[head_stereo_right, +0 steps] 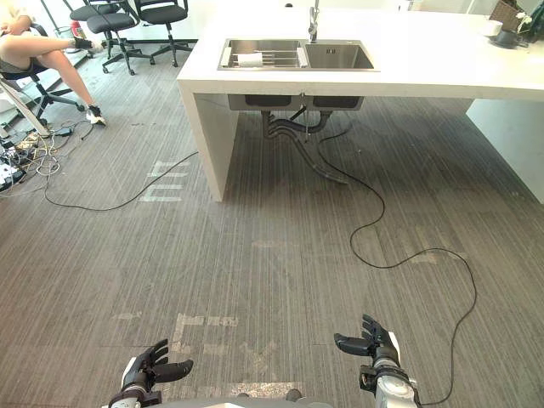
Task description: Walk over to the sink, pick up the cup, carry it to the dishwasher, place the cup inside the dishwasher, then close the dishwasher door
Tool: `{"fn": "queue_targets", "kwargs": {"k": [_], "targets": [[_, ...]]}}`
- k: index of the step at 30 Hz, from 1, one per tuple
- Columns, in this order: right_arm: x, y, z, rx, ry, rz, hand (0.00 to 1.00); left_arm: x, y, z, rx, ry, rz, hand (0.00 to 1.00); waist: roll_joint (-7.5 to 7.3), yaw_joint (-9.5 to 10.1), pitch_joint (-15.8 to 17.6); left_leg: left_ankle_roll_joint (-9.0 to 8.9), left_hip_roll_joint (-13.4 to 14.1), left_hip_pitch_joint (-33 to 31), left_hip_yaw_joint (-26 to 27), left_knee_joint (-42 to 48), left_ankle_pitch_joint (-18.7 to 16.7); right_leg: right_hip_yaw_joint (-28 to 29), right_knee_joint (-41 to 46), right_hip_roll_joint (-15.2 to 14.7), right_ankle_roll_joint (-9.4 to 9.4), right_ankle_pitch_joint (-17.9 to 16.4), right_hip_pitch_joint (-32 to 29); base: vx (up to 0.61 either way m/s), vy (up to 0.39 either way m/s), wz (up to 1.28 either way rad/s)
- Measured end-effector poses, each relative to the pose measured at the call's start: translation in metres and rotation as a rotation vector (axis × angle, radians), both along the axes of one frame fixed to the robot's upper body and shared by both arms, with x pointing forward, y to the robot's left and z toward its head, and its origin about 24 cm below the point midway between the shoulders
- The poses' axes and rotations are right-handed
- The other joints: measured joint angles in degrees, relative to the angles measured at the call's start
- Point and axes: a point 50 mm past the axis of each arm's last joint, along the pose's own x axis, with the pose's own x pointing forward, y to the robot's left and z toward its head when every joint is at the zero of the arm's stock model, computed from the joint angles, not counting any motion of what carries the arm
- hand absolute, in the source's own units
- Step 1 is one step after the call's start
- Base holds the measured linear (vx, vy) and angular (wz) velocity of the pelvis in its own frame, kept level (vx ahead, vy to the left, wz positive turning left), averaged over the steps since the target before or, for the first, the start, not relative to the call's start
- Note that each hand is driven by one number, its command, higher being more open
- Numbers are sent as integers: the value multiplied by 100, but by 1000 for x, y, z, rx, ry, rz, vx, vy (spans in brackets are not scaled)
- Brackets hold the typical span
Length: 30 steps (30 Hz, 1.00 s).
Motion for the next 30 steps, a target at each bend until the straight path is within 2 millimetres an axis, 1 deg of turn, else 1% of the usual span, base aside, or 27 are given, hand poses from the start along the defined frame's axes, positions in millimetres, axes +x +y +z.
{"fn": "queue_targets", "kwargs": {"k": [13, 19, 24, 27, 29, 30], "targets": [[-1, 0, 0, -2, 1, -6, 90, 3, 0, 1, 0, -10, 0, 90, 17, -25, 5, -51, 28, -17, 0, 44, -45, -14, 157, 17, -25, -119, -67, 0, 0, 0], [-3, -7, 1, -12, -4, -55, 90, 6, 0, 4, 2, -29, -3, 90, 46, -25, 13, -50, 33, -68, 7, 43, -56, -17, 156, 23, -32, -133, -119, 0, 0, 0], [-3, -8, 1, -22, 2, -68, 90, 11, -2, 6, -11, -60, 9, 90, 76, -26, -2, -56, 41, -159, 21, 71, -103, -8, 157, 29, -40, -155, -192, 6, -2, -1], [-5, -13, 2, -35, 3, -112, 90, 12, -4, 6, -15, -62, 10, 90, 134, -25, -37, -33, 47, -172, 48, 95, -178, 30, 157, 35, -29, -202, -213, 54, -3, -6], [-4, -14, 3, -40, -1, -117, 90, 14, -4, 8, -13, -73, 8, 90, 138, -23, -40, -35, 51, -229, 69, 178, -250, 49, 167, 35, -12, -226, -263, 52, 3, -8], [-1, -14, 4, -41, -10, -116, 90, 16, -4, 11, -10, -92, 6, 90, 138, -9, -39, -25, 62, -335, 121, 321, -348, 104, 213, 36, -12, -255, -331, 71, 12, -24]]}}
